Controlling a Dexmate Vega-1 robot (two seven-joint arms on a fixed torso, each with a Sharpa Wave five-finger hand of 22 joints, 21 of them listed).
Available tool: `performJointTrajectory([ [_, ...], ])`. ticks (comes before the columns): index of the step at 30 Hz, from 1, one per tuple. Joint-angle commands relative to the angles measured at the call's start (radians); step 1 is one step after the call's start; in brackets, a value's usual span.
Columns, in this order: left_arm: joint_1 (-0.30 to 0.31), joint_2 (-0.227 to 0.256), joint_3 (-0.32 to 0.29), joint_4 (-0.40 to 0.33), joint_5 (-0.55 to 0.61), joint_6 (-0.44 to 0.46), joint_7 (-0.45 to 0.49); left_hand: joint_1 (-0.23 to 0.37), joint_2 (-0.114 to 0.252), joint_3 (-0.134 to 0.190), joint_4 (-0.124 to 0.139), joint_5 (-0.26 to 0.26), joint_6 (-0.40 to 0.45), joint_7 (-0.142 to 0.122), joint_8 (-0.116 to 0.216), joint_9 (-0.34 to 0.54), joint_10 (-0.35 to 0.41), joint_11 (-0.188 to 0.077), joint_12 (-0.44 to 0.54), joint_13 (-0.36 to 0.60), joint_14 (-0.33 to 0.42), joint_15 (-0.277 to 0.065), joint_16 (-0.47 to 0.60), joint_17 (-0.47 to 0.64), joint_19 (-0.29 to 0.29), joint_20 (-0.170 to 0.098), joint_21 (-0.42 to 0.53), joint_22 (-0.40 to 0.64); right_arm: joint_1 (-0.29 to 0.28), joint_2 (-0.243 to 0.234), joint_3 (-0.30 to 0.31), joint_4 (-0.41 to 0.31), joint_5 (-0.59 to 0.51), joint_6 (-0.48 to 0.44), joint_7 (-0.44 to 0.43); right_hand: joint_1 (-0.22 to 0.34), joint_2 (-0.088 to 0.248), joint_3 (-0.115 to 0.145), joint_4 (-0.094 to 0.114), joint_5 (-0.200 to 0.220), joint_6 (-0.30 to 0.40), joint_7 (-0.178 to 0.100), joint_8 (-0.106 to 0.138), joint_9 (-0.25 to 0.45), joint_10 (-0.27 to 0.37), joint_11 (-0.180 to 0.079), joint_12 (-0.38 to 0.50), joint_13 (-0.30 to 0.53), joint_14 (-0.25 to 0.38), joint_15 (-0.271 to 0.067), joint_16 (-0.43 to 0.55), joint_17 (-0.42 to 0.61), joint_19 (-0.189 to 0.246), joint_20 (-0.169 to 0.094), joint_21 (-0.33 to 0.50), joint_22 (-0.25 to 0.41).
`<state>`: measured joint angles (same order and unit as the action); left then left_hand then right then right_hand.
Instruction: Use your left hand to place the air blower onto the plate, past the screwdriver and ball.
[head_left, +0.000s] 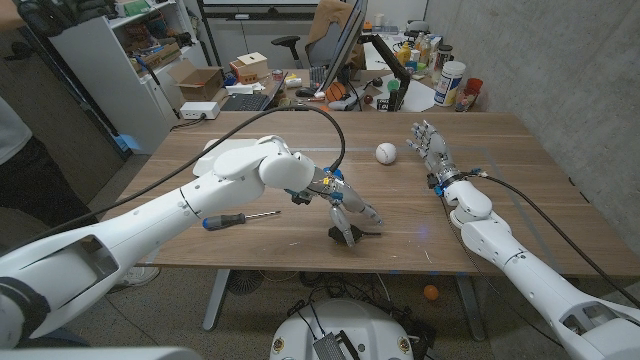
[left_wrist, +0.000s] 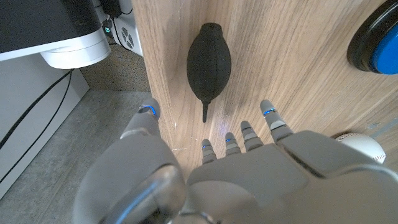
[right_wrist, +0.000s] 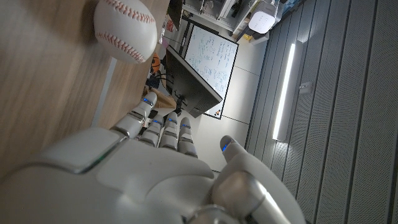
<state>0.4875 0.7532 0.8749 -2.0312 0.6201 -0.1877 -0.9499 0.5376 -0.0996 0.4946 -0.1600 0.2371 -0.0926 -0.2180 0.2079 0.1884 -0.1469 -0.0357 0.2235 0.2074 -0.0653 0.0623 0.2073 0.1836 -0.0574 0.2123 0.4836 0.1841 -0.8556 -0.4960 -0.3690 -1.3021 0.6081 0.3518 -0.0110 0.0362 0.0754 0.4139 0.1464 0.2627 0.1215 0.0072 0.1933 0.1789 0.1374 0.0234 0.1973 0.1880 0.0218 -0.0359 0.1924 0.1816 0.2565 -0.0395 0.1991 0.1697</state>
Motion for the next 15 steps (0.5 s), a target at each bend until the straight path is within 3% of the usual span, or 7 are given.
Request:
performJointTrajectory([
  [1, 0.019, -0.016, 0.013, -0.031, 0.048, 0.021, -0.027, 0.014, 0.002, -0.003, 0.001, 0.000, 0.008, -0.001, 0.007, 0.003, 0.003, -0.001, 0.008, 0.003, 0.004, -0.002, 0.006, 0.005, 0.011, 0.001, -0.004, 0.003, 0.000, 0.002, 0.009, 0.026, 0.019, 0.018, 0.025, -0.006, 0.041, -0.003, 0.003, 0.004, 0.010, 0.002, -0.001, 0.004, 0.011, -0.001, 0.002, 0.005, 0.005, -0.026, -0.003, 0.003, 0.006, -0.034, -0.001, 0.004],
  [15, 0.063, 0.003, 0.013, -0.087, 0.196, 0.008, -0.016, 0.042, 0.009, -0.004, -0.003, -0.001, 0.002, -0.002, 0.005, 0.003, -0.011, -0.002, 0.003, 0.004, 0.010, -0.004, 0.004, 0.006, 0.032, 0.001, -0.003, 0.005, -0.017, -0.006, 0.019, 0.017, 0.031, 0.023, 0.029, -0.007, 0.042, -0.004, 0.004, 0.004, 0.009, 0.002, -0.002, 0.004, 0.012, -0.001, 0.002, 0.005, 0.006, -0.026, -0.002, 0.003, 0.007, -0.034, -0.001, 0.004],
])
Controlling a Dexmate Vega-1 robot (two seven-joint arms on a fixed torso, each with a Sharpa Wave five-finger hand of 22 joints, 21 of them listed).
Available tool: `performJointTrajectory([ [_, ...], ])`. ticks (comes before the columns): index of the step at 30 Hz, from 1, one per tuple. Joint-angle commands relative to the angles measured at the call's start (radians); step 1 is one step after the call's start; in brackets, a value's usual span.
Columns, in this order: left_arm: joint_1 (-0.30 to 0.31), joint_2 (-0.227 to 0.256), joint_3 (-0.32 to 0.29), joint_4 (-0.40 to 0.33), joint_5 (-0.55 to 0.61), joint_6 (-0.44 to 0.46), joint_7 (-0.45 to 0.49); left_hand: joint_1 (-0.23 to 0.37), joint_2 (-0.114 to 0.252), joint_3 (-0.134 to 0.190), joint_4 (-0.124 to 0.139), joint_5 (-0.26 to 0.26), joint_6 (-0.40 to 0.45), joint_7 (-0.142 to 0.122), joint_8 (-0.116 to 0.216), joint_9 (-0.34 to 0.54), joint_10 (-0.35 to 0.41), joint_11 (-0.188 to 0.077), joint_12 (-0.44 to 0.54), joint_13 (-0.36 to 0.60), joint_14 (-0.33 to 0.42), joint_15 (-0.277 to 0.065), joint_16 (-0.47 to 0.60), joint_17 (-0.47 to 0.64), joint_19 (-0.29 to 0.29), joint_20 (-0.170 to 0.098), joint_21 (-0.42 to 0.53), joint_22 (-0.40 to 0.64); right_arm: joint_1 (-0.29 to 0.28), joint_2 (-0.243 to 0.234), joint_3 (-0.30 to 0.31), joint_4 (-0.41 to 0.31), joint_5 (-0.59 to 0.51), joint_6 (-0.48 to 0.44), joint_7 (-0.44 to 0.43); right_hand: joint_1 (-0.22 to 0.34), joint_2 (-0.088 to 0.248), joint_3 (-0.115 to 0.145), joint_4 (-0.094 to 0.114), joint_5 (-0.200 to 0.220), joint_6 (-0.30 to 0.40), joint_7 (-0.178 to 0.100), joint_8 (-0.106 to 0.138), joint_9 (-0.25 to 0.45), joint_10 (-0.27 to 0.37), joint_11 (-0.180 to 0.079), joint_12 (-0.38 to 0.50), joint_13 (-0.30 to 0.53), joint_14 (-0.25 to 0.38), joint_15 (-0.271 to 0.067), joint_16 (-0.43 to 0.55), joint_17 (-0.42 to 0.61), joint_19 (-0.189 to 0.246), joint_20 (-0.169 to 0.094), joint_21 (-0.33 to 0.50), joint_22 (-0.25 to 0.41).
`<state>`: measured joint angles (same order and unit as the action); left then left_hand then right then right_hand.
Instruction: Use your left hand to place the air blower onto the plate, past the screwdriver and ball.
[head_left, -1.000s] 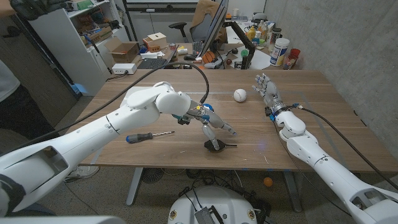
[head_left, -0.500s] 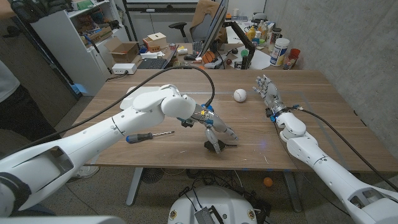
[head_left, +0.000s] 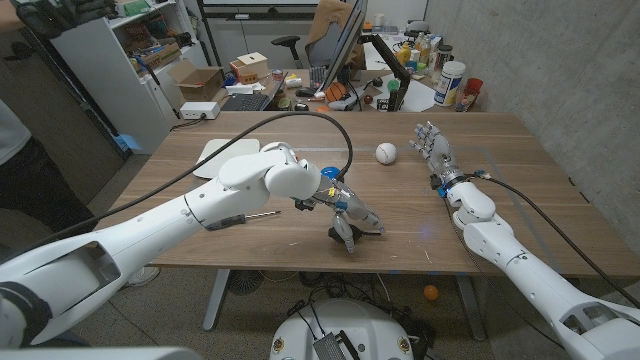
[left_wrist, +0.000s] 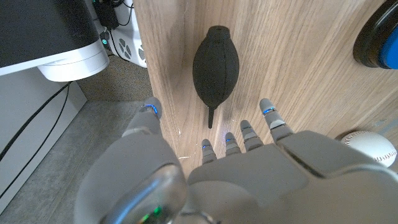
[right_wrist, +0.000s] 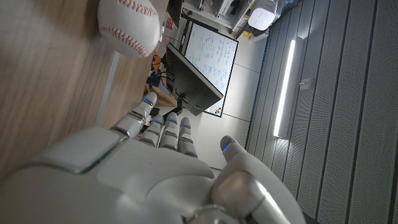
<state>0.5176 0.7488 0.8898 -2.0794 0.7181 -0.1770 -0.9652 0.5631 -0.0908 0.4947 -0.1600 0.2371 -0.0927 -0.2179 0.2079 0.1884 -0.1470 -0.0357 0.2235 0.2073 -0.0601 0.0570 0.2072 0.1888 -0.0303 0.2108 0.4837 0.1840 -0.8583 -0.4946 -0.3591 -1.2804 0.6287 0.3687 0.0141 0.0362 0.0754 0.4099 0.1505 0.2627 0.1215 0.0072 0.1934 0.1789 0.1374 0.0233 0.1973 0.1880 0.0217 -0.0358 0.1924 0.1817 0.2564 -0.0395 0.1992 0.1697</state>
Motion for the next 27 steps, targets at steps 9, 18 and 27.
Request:
performJointTrajectory([
  [9, 0.071, 0.025, -0.002, -0.078, 0.241, -0.030, 0.019, 0.033, 0.002, -0.004, -0.005, -0.003, -0.004, -0.002, 0.002, 0.003, -0.016, -0.002, 0.001, 0.005, 0.006, 0.000, 0.003, 0.002, 0.010, 0.003, -0.005, 0.005, -0.023, -0.008, 0.015, -0.005, 0.018, 0.010, 0.004, -0.007, 0.042, 0.000, 0.000, 0.004, 0.010, 0.002, -0.001, 0.004, 0.012, 0.000, 0.002, 0.005, 0.006, -0.026, -0.002, 0.003, 0.007, -0.034, -0.001, 0.004],
  [18, 0.124, 0.035, -0.008, -0.101, 0.430, -0.061, 0.074, 0.057, 0.009, -0.003, -0.007, -0.004, -0.005, -0.001, 0.003, 0.004, -0.013, -0.004, 0.003, 0.006, 0.024, -0.006, 0.008, 0.003, 0.019, 0.003, -0.006, 0.006, -0.023, -0.002, 0.014, 0.006, 0.022, 0.014, 0.010, -0.007, 0.042, -0.001, 0.001, 0.003, 0.012, 0.003, -0.001, 0.004, 0.014, -0.002, 0.002, 0.005, 0.008, -0.022, -0.002, 0.004, 0.008, -0.033, -0.001, 0.004],
  [27, 0.164, 0.035, -0.035, -0.078, 0.492, -0.080, 0.149, 0.075, 0.016, -0.004, -0.005, -0.007, 0.000, -0.001, 0.006, 0.004, -0.005, -0.005, 0.006, 0.006, 0.040, -0.005, 0.012, 0.004, 0.037, 0.002, -0.003, 0.008, -0.022, -0.002, 0.013, 0.007, 0.018, 0.013, 0.005, -0.007, 0.042, -0.001, 0.001, 0.003, 0.012, 0.004, -0.001, 0.004, 0.015, 0.002, 0.002, 0.005, 0.009, -0.021, -0.002, 0.004, 0.009, -0.032, 0.000, 0.004],
])
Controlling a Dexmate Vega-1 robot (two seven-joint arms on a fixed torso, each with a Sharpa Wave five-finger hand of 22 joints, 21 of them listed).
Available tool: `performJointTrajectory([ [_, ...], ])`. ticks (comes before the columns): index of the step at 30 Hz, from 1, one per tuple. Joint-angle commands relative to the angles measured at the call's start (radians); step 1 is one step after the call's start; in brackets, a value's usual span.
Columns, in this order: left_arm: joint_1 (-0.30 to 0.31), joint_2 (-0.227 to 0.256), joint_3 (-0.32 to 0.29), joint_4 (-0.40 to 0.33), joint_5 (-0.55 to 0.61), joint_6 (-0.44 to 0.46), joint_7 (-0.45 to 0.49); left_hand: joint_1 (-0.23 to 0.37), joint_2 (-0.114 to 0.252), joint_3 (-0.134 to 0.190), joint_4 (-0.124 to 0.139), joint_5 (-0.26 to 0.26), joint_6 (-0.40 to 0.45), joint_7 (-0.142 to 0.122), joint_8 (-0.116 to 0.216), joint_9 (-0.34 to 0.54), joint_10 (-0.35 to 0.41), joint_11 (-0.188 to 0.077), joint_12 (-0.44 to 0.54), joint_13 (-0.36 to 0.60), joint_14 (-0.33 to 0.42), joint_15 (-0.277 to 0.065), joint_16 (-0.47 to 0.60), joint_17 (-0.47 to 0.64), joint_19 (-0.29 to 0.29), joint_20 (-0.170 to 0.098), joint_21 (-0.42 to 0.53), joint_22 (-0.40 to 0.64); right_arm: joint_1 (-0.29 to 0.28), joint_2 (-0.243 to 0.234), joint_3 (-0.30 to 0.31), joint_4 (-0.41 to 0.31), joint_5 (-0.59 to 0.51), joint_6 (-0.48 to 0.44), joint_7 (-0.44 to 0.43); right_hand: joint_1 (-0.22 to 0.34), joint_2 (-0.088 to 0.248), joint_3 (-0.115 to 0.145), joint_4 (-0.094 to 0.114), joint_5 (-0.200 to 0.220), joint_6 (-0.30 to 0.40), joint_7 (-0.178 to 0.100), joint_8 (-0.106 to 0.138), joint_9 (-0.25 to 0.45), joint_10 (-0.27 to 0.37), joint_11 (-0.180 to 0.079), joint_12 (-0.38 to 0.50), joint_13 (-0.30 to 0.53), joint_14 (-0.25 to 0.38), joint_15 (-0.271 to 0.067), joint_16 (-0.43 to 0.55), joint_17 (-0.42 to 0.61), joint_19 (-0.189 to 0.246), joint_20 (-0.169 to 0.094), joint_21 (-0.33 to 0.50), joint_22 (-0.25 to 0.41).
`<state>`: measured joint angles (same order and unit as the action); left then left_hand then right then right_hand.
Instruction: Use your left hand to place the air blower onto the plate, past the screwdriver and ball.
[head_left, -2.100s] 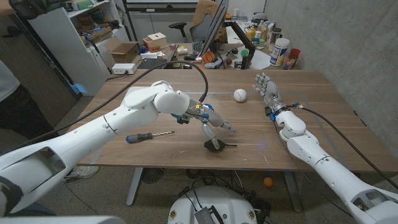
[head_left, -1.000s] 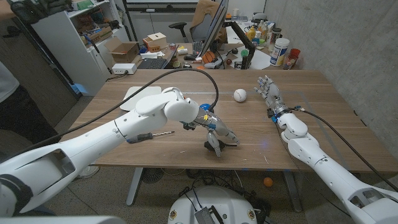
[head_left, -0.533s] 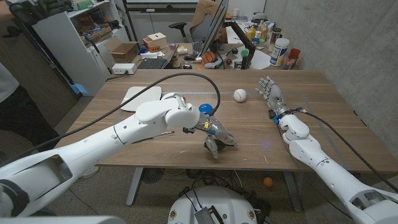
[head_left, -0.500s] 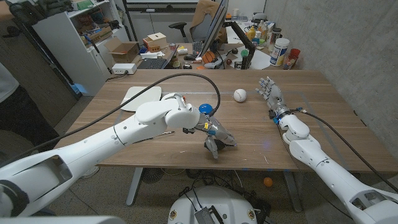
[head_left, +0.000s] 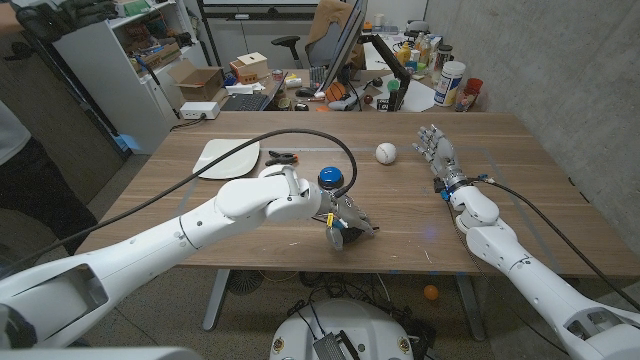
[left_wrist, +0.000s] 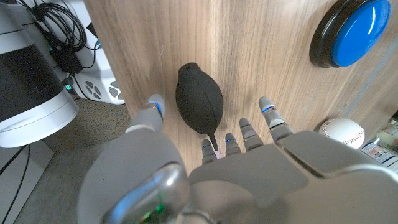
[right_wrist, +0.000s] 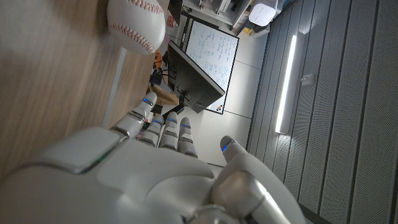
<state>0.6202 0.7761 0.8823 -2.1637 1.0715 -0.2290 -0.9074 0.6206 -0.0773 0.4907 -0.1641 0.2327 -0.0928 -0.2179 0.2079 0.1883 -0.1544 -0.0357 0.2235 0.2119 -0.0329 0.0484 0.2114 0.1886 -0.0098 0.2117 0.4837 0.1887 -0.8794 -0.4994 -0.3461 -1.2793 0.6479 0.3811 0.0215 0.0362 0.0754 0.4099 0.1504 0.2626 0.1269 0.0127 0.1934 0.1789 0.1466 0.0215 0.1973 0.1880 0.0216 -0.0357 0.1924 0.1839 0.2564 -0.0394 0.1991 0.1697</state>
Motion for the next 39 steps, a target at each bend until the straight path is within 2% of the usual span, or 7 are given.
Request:
performJointTrajectory([
  [1, 0.065, 0.010, -0.030, 0.007, 0.150, -0.031, 0.106, 0.023, 0.005, 0.001, -0.001, -0.004, 0.001, -0.001, 0.006, 0.004, 0.007, -0.006, 0.008, 0.002, 0.014, 0.002, 0.008, 0.004, 0.024, 0.001, -0.001, 0.004, 0.000, 0.003, 0.000, 0.006, -0.001, 0.000, -0.003, -0.007, 0.042, -0.001, 0.001, 0.003, 0.006, -0.002, -0.001, 0.004, 0.006, 0.004, 0.002, 0.005, 0.009, -0.021, -0.002, 0.001, 0.009, -0.031, 0.000, 0.004],
  [7, 0.087, 0.018, -0.048, 0.013, 0.183, -0.039, 0.185, 0.136, 0.032, -0.034, 0.002, -0.020, 0.049, -0.001, 0.022, 0.006, 0.080, -0.013, 0.026, 0.001, 0.125, -0.030, 0.025, 0.007, 0.291, -0.027, 0.073, -0.001, 0.007, 0.007, -0.003, 0.015, -0.004, -0.003, -0.005, -0.007, 0.042, -0.001, 0.000, 0.003, 0.007, -0.002, -0.001, 0.004, 0.006, 0.003, 0.002, 0.005, 0.009, -0.021, -0.002, 0.001, 0.009, -0.031, 0.000, 0.004],
  [15, 0.107, 0.020, -0.064, 0.036, 0.193, -0.048, 0.281, 0.306, 0.086, -0.080, -0.001, -0.030, 0.216, 0.000, 0.053, 0.004, 0.230, -0.013, 0.057, 0.001, 0.364, -0.138, 0.086, 0.016, 0.618, -0.198, 0.164, -0.006, 0.021, 0.014, -0.006, 0.033, -0.006, -0.003, -0.002, -0.006, 0.042, -0.001, 0.000, 0.003, 0.007, -0.002, -0.001, 0.004, 0.006, 0.002, 0.002, 0.005, 0.010, -0.021, -0.002, 0.001, 0.009, -0.030, -0.001, 0.004],
  [17, 0.112, 0.019, -0.070, 0.046, 0.184, -0.048, 0.306, 0.346, 0.099, -0.090, -0.001, -0.032, 0.298, 0.015, 0.071, 0.004, 0.270, -0.014, 0.066, 0.003, 0.410, -0.161, 0.100, 0.021, 0.669, -0.235, 0.181, -0.007, 0.025, 0.015, -0.008, 0.038, -0.007, -0.004, -0.003, -0.006, 0.042, -0.001, 0.000, 0.003, 0.008, -0.002, -0.001, 0.004, 0.006, 0.002, 0.002, 0.005, 0.010, -0.021, -0.002, 0.001, 0.009, -0.030, -0.001, 0.004],
  [21, 0.113, 0.016, -0.077, 0.062, 0.172, -0.047, 0.338, 0.424, 0.112, -0.090, -0.004, -0.029, 0.430, 0.145, 0.085, 0.000, 0.339, 0.001, 0.084, 0.004, 0.473, -0.195, 0.105, 0.023, 0.747, -0.298, 0.208, -0.010, 0.035, 0.019, -0.010, 0.053, -0.008, -0.004, 0.002, -0.006, 0.042, -0.001, 0.000, 0.003, 0.008, -0.002, -0.001, 0.004, 0.006, 0.002, 0.002, 0.005, 0.010, -0.021, -0.002, 0.001, 0.010, -0.030, 0.000, 0.004],
  [33, 0.128, 0.017, -0.089, 0.109, 0.132, -0.045, 0.473, 0.571, 0.126, -0.056, -0.007, -0.031, 0.527, 0.129, 0.051, 0.007, 0.571, -0.017, 0.142, 0.001, 0.805, -0.277, 0.154, 0.013, 0.943, -0.377, 0.309, -0.010, 0.058, 0.029, -0.015, 0.091, -0.009, 0.000, 0.015, -0.005, 0.043, -0.001, -0.001, 0.003, 0.008, -0.001, -0.002, 0.004, 0.006, 0.003, 0.001, 0.005, 0.010, -0.021, -0.002, 0.001, 0.010, -0.030, 0.000, 0.004],
  [39, 0.153, 0.025, -0.108, 0.113, 0.100, -0.036, 0.575, 0.669, 0.134, -0.050, -0.004, -0.043, 0.712, 0.248, 0.081, 0.014, 0.840, -0.040, 0.187, -0.005, 1.065, -0.290, 0.179, 0.015, 1.015, -0.385, 0.394, -0.005, 0.057, 0.026, -0.012, 0.093, -0.007, 0.002, 0.018, -0.005, 0.043, -0.001, -0.001, 0.003, 0.007, -0.001, -0.002, 0.004, 0.006, 0.005, 0.001, 0.005, 0.010, -0.021, -0.002, 0.001, 0.010, -0.031, -0.001, 0.004],
])
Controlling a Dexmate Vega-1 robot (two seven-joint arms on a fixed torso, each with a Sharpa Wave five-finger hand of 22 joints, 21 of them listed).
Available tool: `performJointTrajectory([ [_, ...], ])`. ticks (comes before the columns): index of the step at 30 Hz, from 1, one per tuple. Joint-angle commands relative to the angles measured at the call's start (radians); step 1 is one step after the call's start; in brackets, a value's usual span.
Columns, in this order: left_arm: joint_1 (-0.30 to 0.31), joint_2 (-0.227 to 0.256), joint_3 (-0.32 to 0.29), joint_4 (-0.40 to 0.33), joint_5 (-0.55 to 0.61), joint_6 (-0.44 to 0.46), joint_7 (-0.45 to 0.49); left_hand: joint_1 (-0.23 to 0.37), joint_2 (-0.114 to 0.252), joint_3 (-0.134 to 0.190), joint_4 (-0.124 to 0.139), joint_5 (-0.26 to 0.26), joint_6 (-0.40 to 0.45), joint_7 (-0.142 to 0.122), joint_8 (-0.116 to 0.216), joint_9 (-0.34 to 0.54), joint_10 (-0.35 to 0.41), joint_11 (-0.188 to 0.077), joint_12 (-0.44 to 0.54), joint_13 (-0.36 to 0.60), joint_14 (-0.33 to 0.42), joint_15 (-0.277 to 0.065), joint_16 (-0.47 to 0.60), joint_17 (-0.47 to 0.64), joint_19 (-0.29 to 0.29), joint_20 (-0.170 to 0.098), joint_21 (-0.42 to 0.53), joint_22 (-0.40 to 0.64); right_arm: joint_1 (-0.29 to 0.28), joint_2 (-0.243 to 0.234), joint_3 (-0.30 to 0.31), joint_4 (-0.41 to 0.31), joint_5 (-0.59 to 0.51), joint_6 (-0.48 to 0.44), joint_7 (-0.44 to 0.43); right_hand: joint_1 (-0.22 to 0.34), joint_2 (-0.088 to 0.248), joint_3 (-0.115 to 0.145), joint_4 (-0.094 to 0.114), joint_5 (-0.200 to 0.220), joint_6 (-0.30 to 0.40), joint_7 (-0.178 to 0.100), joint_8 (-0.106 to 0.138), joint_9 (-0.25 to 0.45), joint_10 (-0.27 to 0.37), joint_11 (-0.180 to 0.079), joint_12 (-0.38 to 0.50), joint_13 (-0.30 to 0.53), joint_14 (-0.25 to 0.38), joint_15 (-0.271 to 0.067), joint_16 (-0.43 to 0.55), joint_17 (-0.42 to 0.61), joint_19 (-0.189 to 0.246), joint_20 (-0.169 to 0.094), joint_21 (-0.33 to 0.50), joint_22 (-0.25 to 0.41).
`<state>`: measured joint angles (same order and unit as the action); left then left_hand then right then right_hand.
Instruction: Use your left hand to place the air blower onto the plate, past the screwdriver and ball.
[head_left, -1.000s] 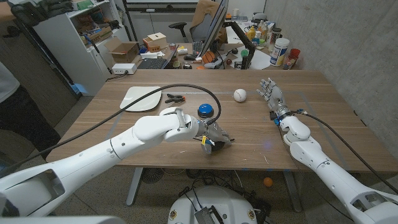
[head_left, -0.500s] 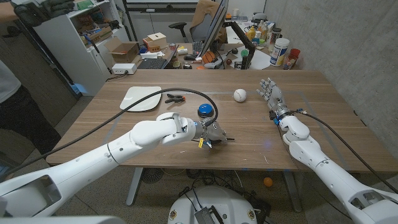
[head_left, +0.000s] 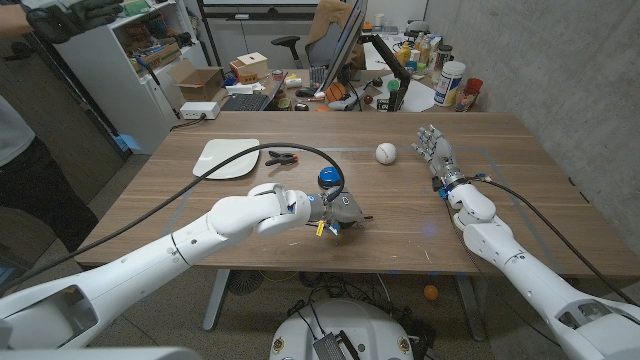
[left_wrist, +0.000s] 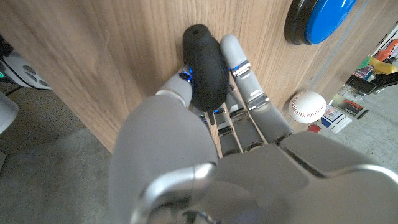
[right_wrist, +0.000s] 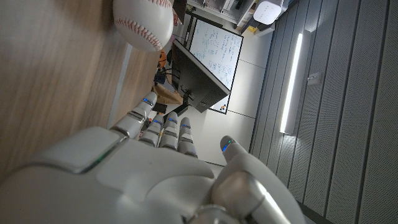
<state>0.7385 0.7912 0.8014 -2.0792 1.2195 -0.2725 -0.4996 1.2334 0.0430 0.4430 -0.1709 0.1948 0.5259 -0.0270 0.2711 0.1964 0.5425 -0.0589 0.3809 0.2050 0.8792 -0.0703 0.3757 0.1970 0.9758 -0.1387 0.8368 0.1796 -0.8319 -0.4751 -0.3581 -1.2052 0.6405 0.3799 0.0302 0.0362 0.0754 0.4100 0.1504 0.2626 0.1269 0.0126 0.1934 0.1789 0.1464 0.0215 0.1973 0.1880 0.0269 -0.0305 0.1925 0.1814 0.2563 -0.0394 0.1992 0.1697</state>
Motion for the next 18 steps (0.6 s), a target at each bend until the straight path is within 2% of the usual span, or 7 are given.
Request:
performJointTrajectory([
  [1, 0.037, 0.009, -0.029, 0.029, -0.053, 0.010, 0.175, 0.058, 0.019, -0.003, 0.007, -0.005, 0.110, 0.069, 0.021, 0.006, 0.169, -0.016, 0.035, 0.002, 0.174, -0.169, 0.019, 0.007, 0.031, -0.035, 0.045, 0.005, 0.008, 0.000, 0.000, 0.017, 0.001, 0.003, 0.009, -0.005, 0.043, -0.001, -0.001, 0.003, 0.007, -0.001, -0.002, 0.004, 0.007, 0.004, 0.002, 0.005, 0.005, -0.026, -0.002, 0.003, 0.010, -0.031, -0.001, 0.004],
  [4, 0.044, 0.008, -0.036, 0.026, -0.069, 0.020, 0.185, 0.068, 0.016, -0.003, 0.005, -0.006, 0.141, 0.084, 0.028, 0.007, 0.205, -0.014, 0.042, 0.002, 0.193, -0.171, 0.016, 0.003, 0.034, -0.036, 0.054, 0.004, 0.005, -0.004, 0.002, 0.011, 0.002, 0.003, 0.009, -0.005, 0.044, -0.001, -0.001, 0.003, 0.007, -0.001, -0.002, 0.004, 0.006, 0.005, 0.001, 0.005, 0.005, -0.027, -0.002, 0.003, 0.011, -0.031, 0.000, 0.004],
  [18, 0.085, 0.017, -0.065, -0.016, -0.068, 0.091, 0.224, 0.074, 0.002, -0.011, 0.006, -0.008, 0.145, 0.069, 0.020, 0.008, 0.171, -0.019, 0.013, 0.001, 0.183, -0.171, -0.006, -0.002, 0.030, -0.035, 0.063, 0.004, -0.001, -0.016, 0.003, -0.011, 0.000, -0.006, 0.009, -0.004, 0.044, 0.000, -0.001, 0.003, 0.006, -0.001, -0.002, 0.004, 0.007, 0.005, 0.001, 0.005, 0.005, -0.026, -0.003, 0.003, 0.010, -0.031, -0.001, 0.004],
])
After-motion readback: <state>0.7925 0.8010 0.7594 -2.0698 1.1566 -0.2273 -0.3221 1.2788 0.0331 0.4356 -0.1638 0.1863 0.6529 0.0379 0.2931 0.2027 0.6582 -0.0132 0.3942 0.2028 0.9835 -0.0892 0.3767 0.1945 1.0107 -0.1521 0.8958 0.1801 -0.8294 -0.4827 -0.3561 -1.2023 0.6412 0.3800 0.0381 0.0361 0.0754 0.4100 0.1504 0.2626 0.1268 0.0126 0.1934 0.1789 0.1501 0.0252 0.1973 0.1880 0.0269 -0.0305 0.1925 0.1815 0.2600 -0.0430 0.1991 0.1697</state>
